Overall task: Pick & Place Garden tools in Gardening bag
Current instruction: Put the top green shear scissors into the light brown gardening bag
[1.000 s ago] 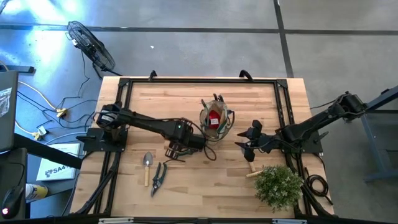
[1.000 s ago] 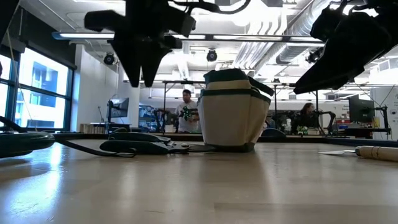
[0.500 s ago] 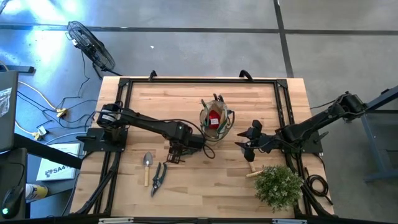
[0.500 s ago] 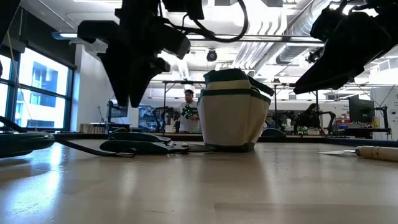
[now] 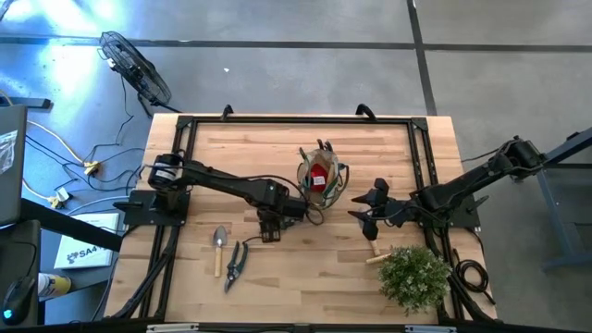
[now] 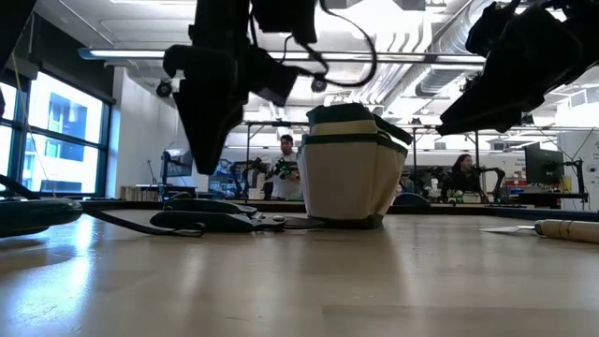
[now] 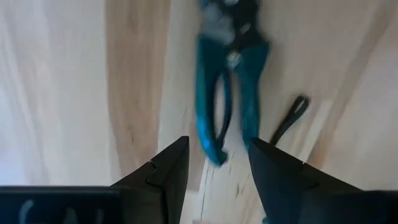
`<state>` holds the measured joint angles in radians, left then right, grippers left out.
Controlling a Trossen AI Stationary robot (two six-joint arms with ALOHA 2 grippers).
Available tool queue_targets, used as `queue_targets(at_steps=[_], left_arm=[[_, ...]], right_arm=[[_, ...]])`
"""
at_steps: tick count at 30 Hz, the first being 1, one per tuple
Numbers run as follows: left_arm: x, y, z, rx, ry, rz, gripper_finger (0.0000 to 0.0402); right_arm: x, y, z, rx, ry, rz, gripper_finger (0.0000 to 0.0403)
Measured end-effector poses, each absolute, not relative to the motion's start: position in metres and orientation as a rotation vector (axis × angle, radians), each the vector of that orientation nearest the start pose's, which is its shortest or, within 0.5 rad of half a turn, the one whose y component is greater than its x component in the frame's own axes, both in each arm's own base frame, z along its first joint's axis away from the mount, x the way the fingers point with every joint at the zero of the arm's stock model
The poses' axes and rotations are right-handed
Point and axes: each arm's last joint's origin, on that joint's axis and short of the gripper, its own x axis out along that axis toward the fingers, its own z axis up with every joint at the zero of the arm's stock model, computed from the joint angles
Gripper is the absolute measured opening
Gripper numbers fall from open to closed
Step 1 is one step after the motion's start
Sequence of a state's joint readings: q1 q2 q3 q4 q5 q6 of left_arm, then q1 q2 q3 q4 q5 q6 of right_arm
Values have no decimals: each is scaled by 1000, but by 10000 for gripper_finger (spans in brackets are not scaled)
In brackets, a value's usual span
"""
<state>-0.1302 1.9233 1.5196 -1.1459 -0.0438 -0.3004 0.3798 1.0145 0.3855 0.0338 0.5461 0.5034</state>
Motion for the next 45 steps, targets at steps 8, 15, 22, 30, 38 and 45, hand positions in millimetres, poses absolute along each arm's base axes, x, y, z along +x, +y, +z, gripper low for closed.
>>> queue_targets(at_steps=[8, 15, 22, 30, 38, 45], left_arm=[[365, -40, 197, -140, 1591, 157, 159], [372, -41, 182, -128, 1610, 148, 159], [369, -41, 169, -118, 1701, 143, 159], [375, -42, 160, -97, 1680, 111, 159], [375, -42, 160, -99, 1680, 109, 147], [375, -42, 160, -102, 1680, 105, 61]], right_arm=[[183, 57, 180, 233, 482, -266, 191], [183, 58, 180, 233, 484, -266, 191], [183, 58, 180, 232, 481, -265, 191], [183, 58, 180, 232, 481, -264, 191], [183, 58, 180, 232, 482, -264, 191], [183, 58, 180, 233, 481, -264, 191]])
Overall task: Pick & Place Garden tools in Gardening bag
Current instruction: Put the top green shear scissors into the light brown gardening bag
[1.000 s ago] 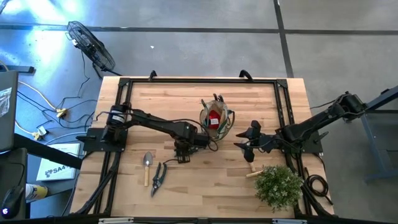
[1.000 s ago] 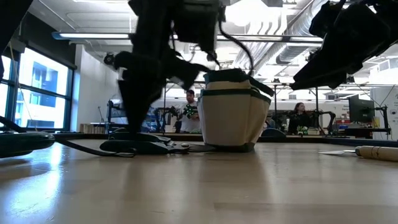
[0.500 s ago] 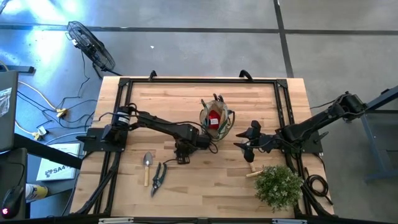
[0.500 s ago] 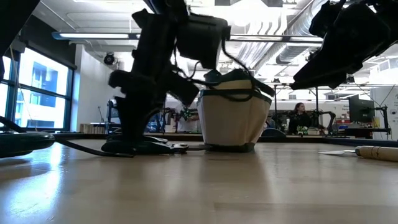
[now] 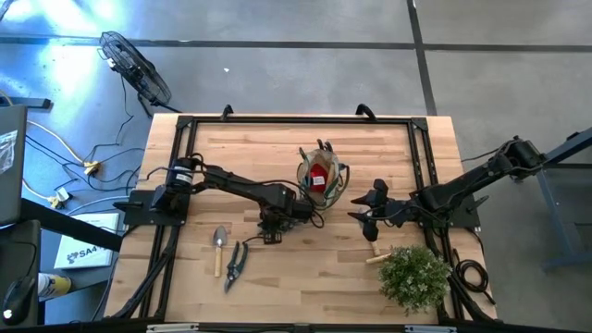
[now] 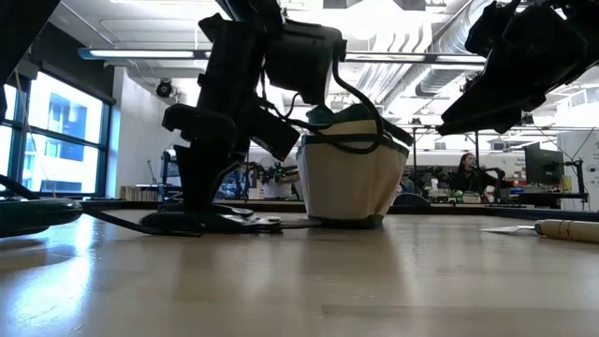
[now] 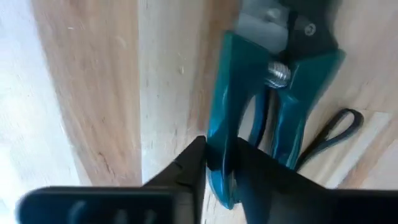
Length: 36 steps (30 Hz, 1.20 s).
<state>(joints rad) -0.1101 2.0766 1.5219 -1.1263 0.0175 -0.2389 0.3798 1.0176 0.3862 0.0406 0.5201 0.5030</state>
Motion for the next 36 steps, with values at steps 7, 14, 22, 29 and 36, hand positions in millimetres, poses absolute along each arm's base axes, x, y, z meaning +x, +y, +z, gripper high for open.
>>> queue_targets(at_steps=[7, 14, 22, 29, 36], left_arm=[[375, -42, 160, -108, 1682, 106, 40], [373, -42, 160, -94, 1692, 116, 40], [359, -41, 171, -16, 1779, 250, 40], [351, -46, 198, 110, 1718, 375, 40], [337, -70, 241, 508, 1667, 475, 40]], right_arm=[[183, 58, 180, 234, 481, -264, 191], [183, 58, 180, 237, 483, -259, 191], [186, 63, 184, 244, 486, -98, 191], [187, 66, 186, 237, 481, -11, 191], [187, 66, 186, 238, 486, -5, 191]])
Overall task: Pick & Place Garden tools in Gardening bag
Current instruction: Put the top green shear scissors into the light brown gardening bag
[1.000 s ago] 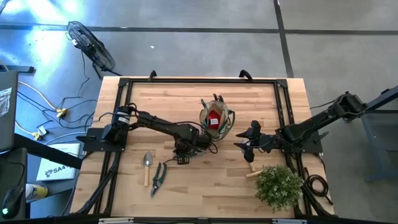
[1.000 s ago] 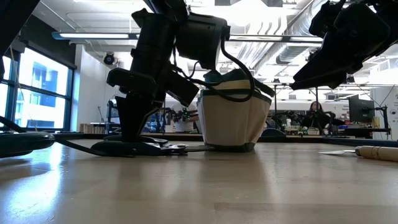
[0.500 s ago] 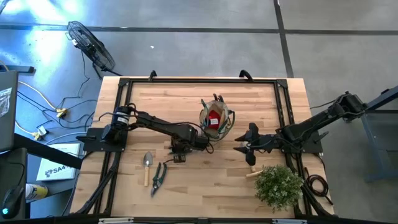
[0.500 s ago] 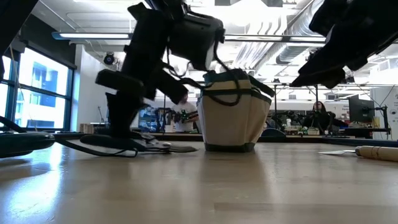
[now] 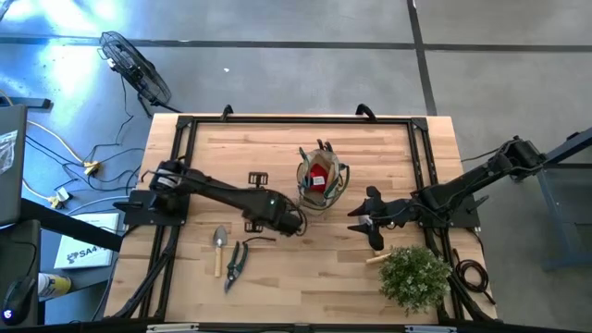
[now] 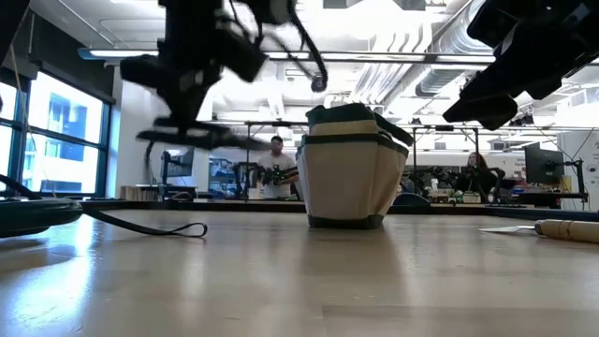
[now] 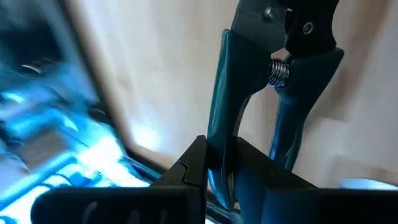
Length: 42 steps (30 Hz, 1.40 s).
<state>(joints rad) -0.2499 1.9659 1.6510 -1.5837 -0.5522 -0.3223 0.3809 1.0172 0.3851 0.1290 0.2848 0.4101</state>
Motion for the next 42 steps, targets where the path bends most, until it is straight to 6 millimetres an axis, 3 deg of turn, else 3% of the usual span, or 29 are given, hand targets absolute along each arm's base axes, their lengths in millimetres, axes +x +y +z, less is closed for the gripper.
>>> queue_targets(at_steps=[9, 14, 21, 31, 38, 42], left_arm=[[331, -106, 266, 976, 1490, 361, 40], [330, -114, 270, 1227, 1446, 332, 40], [334, -111, 273, 1543, 1411, 376, 40], [360, -115, 278, 1841, 1322, 457, 40], [379, -117, 281, 1861, 1297, 373, 40], [384, -101, 280, 1841, 1338, 392, 40]], right_arm=[[187, 67, 187, 227, 477, 6, 191], [187, 76, 192, 230, 429, 101, 191], [184, 87, 196, 197, 396, 171, 191], [184, 87, 197, 201, 383, 173, 191], [185, 87, 198, 206, 370, 176, 191], [185, 87, 198, 207, 371, 175, 191]])
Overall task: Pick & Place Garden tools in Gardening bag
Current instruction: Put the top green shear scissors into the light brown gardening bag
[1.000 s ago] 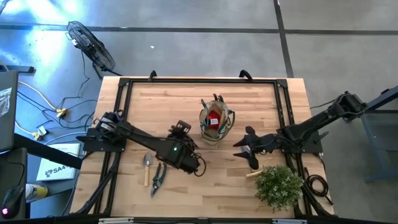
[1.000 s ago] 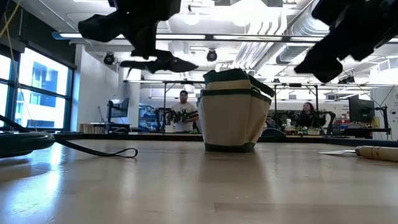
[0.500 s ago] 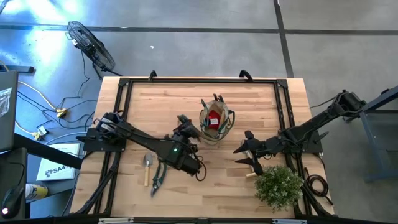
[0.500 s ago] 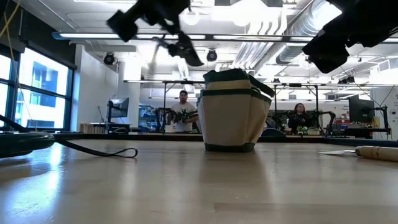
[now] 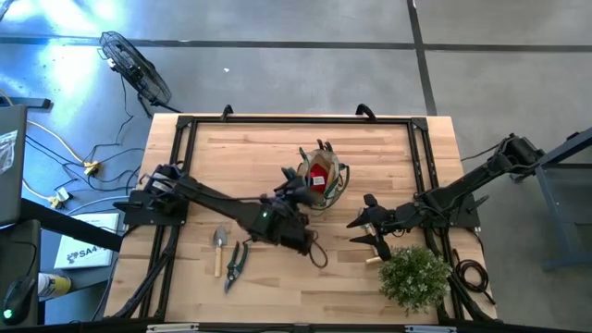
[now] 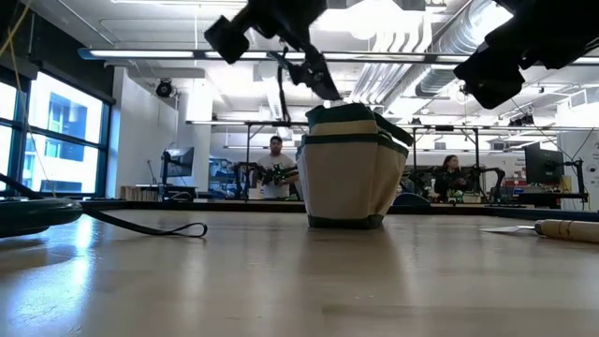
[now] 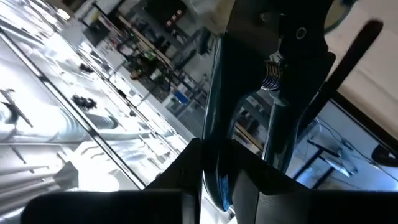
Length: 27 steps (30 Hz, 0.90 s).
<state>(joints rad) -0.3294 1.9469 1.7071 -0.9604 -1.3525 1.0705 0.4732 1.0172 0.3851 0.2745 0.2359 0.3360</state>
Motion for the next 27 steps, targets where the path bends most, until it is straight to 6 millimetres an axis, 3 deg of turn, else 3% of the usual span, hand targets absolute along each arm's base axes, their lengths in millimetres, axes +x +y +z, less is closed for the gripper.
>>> queue_targets(at_steps=[8, 27], left_arm=[[387, -79, 267, 1865, 1436, 350, 40], [395, -82, 267, 1881, 1392, 292, 40]], right_arm=[[185, 87, 198, 211, 372, 174, 191], [184, 87, 197, 192, 388, 173, 191]])
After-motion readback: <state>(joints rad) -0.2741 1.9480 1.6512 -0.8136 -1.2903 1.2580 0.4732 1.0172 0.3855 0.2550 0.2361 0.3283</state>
